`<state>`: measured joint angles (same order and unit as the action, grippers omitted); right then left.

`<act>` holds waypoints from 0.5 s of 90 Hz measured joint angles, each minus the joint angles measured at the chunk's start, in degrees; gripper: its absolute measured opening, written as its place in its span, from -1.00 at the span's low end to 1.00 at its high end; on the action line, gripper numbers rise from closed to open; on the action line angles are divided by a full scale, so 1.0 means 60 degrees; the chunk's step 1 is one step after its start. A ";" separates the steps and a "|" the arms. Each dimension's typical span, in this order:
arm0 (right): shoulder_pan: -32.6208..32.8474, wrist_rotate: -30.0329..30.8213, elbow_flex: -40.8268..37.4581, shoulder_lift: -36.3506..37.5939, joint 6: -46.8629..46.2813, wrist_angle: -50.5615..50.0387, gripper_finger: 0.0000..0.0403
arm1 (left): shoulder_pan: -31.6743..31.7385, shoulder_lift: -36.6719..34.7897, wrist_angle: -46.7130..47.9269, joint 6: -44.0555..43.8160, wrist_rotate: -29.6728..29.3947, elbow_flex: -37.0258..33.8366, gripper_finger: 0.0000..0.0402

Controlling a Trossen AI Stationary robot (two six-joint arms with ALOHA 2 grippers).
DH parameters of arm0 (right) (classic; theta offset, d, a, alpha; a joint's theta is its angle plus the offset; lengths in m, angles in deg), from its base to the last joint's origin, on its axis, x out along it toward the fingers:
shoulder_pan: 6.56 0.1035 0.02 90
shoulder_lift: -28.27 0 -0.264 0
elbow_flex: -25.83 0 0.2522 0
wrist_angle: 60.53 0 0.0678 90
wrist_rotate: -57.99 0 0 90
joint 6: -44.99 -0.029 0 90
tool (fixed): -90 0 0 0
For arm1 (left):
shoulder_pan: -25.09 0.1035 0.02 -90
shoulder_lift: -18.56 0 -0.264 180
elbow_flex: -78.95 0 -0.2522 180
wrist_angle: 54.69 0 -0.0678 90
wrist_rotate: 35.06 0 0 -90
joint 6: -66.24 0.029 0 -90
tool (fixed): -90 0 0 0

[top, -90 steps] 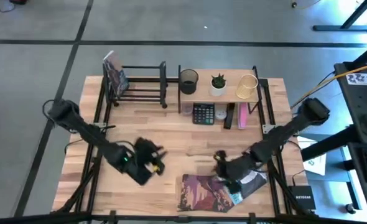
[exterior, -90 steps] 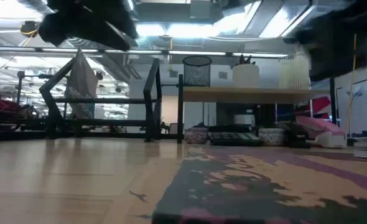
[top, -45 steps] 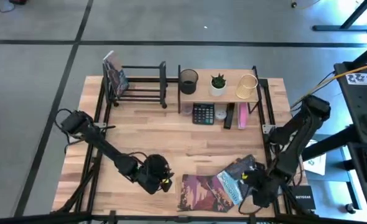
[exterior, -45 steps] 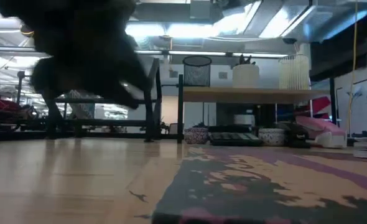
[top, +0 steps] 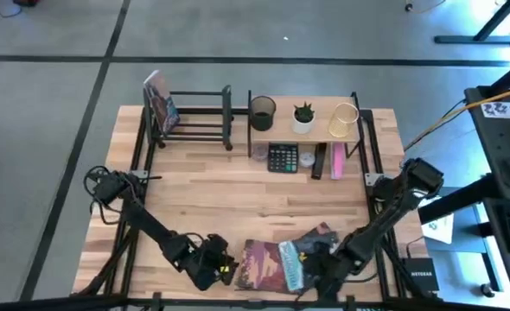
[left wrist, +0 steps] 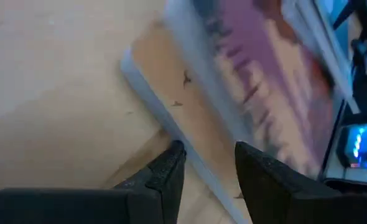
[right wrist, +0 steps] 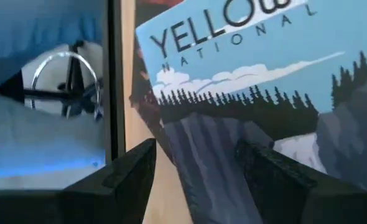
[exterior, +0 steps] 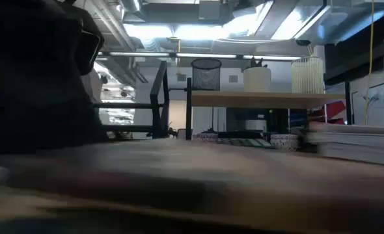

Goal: Stock shelves
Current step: Put the blue book on the book shelf

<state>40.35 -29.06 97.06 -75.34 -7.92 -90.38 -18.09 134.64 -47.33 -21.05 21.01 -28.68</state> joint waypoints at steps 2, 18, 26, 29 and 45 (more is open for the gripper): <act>-0.0070 0.0024 0.0125 -0.0093 0.0128 -0.0030 0.08 | -0.0007 0.0007 -0.0011 0.0090 -0.0087 0.0002 -0.39; -0.0743 0.0817 0.1004 -0.0651 0.0968 -0.0005 0.08 | 0.0001 -0.0008 -0.0022 0.0377 -0.1286 -0.0016 -0.39; -0.1081 0.1102 0.1341 -0.0833 0.1372 -0.0159 0.08 | 0.0069 0.0005 0.0255 0.0204 -0.2183 -0.0021 -0.39; -0.1190 0.1116 0.1445 -0.0897 0.1596 -0.0162 0.08 | 0.0080 0.0005 0.0378 0.0017 -0.2509 -0.0020 -0.39; -0.1399 0.2486 0.1791 -0.0911 0.2239 -0.0369 0.08 | 0.0210 0.0026 0.1172 -0.0823 -0.3836 -0.0039 -0.39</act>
<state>31.96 -14.14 107.80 -80.80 5.51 -92.59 -16.83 134.80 -40.29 -25.99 -2.00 -28.91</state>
